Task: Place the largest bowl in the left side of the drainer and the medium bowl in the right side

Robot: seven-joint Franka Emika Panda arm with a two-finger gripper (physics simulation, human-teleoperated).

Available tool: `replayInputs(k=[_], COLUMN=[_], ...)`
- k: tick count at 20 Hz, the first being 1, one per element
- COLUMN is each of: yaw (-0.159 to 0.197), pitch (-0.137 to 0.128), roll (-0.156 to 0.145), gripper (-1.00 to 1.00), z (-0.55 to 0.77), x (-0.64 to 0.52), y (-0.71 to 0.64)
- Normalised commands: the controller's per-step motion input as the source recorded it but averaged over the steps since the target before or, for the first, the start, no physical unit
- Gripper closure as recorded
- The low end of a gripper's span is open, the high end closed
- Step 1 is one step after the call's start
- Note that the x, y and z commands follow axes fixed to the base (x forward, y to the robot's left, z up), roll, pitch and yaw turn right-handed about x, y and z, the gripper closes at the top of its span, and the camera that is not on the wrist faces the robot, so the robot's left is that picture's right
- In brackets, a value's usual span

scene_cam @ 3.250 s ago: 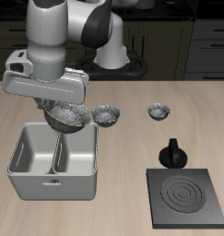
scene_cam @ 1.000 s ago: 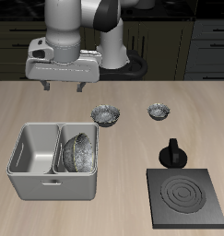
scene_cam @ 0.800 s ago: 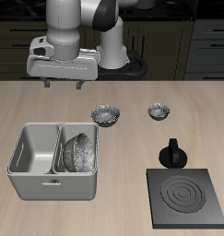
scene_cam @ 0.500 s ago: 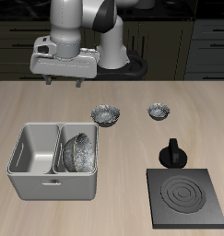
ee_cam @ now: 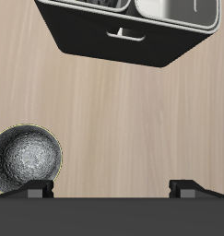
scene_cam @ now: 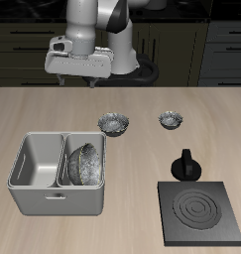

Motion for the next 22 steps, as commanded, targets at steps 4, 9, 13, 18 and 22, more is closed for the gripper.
replayInputs(k=[4,9,13,18,22], yaw=[-0.003,-0.03,-0.121,-0.016,0.002], pitch=[0.003,0.04,0.035,-0.004,0.029], roll=[-0.006,-0.031,-0.069,-0.004,0.007], gripper=[-1.0,-1.0,-1.0,-1.0,-1.0], z=[-0.08,-0.2,-0.1,-0.08,-0.32], x=[-0.17,0.04,0.07,-0.03,0.08], y=[0.15,0.25,0.17,0.09,0.14])
